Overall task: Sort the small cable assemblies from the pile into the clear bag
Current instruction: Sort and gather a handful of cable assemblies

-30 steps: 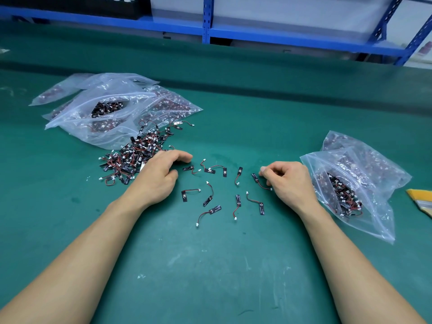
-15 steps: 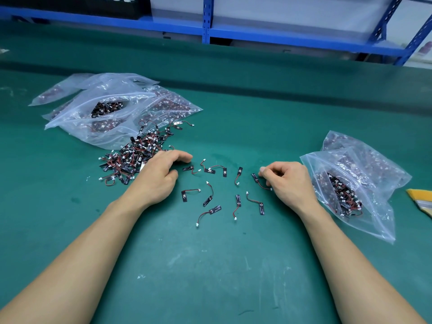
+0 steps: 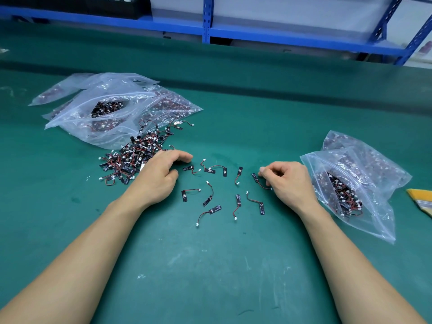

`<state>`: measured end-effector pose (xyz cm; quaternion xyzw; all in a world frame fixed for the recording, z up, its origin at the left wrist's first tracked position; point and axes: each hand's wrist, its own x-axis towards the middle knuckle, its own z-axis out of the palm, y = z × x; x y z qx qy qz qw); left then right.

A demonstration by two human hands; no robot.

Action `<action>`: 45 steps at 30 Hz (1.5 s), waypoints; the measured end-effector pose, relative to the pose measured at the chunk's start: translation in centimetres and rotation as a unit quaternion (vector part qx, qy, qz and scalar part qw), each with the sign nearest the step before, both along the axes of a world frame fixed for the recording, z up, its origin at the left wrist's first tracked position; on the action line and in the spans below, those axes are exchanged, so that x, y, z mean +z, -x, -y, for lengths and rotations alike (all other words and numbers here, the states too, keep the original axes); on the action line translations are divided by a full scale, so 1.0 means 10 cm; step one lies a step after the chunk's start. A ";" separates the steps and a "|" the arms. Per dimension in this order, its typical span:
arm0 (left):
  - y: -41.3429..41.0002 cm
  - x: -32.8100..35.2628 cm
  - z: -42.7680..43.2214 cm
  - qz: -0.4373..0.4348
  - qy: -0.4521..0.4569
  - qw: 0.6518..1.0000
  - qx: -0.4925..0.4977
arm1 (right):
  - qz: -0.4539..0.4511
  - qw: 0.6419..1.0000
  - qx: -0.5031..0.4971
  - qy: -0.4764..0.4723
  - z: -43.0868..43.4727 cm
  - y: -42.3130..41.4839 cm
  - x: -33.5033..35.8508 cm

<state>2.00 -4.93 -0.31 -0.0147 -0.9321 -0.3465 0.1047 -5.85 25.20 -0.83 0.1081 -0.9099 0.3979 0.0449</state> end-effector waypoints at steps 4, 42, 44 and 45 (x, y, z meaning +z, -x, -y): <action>0.00 0.01 0.00 0.003 0.001 1.000 0.002 | -0.001 1.000 0.000 0.000 0.00 0.00 0.00; 0.08 -0.07 -0.75 0.070 0.260 0.951 -0.150 | 0.017 0.997 -0.023 0.075 0.02 0.07 0.00; 0.16 -0.07 -0.92 0.071 0.257 0.951 -0.153 | 0.017 0.996 -0.021 0.081 0.02 0.07 0.01; 0.19 -0.07 -1.01 0.074 0.241 0.955 -0.158 | 0.018 0.996 -0.019 0.085 0.02 0.07 0.01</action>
